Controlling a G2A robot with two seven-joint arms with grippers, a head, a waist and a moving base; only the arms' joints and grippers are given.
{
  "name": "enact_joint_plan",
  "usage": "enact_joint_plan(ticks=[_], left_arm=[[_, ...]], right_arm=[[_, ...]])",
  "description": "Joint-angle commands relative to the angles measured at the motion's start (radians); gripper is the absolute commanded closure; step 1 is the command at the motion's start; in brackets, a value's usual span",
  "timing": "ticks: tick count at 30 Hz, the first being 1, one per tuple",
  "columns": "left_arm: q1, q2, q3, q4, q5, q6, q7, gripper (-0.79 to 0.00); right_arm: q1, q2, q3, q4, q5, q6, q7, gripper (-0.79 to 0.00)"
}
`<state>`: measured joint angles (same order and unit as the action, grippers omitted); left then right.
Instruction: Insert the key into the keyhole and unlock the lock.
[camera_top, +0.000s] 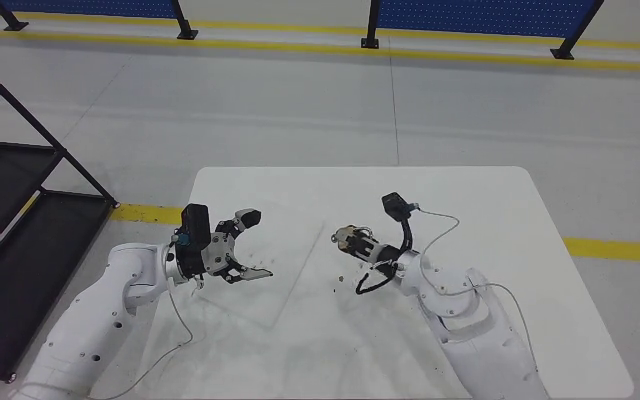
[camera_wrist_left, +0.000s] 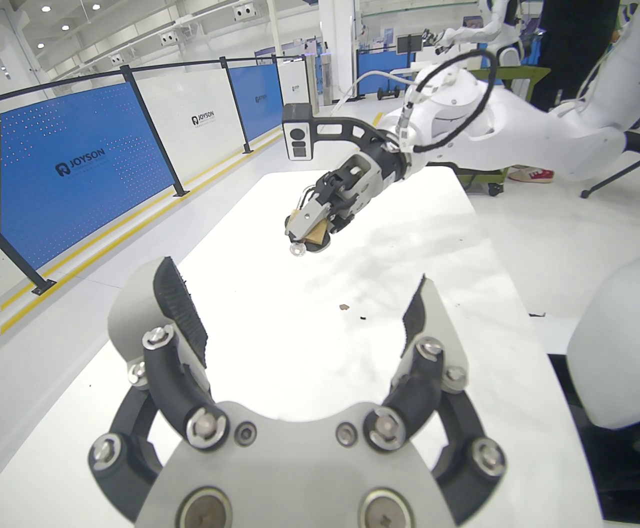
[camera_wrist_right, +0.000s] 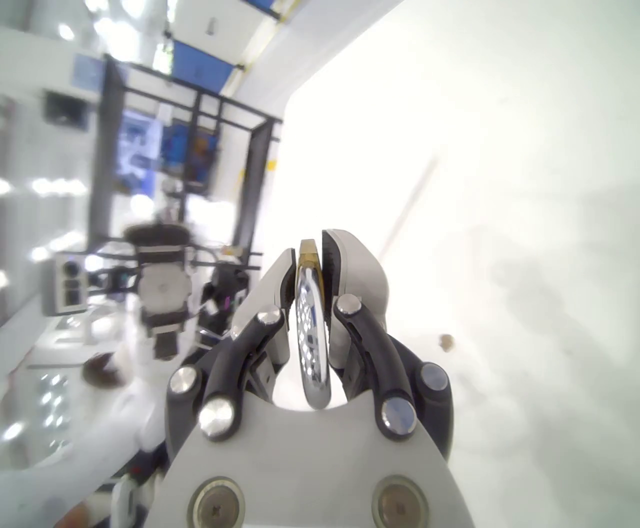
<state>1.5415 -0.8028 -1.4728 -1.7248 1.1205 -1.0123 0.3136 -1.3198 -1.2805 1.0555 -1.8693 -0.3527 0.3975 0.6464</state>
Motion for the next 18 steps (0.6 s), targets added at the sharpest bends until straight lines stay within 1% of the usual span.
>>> enact_joint_plan(ticks=[1,7,10,18], left_arm=[[0.0,0.0,0.0,0.0,0.0,0.0,0.0,-0.785],[0.0,0.0,0.0,0.0,0.0,0.0,0.0,-0.785],[0.0,0.0,0.0,0.0,0.0,0.0,0.0,-0.785],[0.0,0.0,0.0,0.0,0.0,0.0,0.0,-0.785]], right_arm=[[0.0,0.002,-0.018,-0.01,-0.076,0.089,0.014,0.0],[0.05,0.0,-0.119,0.027,-0.245,0.25,0.097,0.0],[0.078,-0.006,-0.15,0.052,-0.264,0.287,0.13,0.0],[0.103,-0.012,-0.179,0.084,-0.3,0.352,0.15,0.0]])
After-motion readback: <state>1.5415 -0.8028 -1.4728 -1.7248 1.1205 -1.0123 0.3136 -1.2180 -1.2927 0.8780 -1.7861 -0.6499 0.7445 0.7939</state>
